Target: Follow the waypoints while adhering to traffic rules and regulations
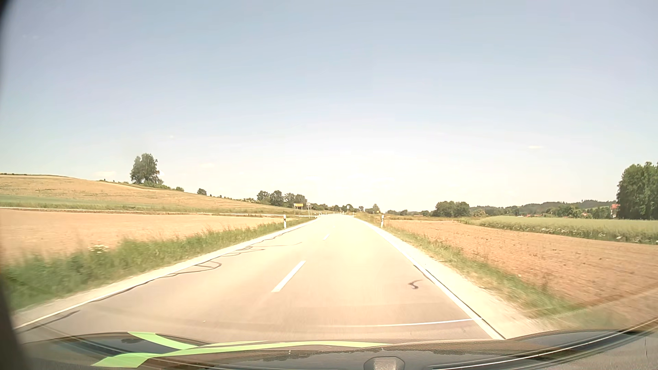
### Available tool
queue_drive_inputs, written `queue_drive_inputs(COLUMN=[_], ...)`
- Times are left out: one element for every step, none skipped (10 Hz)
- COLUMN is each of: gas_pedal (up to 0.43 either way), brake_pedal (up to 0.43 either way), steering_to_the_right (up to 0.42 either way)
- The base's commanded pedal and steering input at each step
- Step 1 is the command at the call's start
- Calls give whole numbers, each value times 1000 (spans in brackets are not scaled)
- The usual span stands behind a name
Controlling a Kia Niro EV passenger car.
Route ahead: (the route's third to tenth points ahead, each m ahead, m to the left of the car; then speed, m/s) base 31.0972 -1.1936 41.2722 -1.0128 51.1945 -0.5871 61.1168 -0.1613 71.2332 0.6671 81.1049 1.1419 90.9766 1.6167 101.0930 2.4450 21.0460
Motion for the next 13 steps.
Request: queue_drive_inputs(gas_pedal=[268, 268, 280, 280, 280, 280, 280, 280, 280, 287, 287, 287, 287], brake_pedal=[0, 0, 0, 0, 0, 0, 0, 0, 0, 0, 0, 0, 0], steering_to_the_right=[-9, -9, -7, -4, -3, -4, -5, -5, -4, -4, -4, -4, -4])
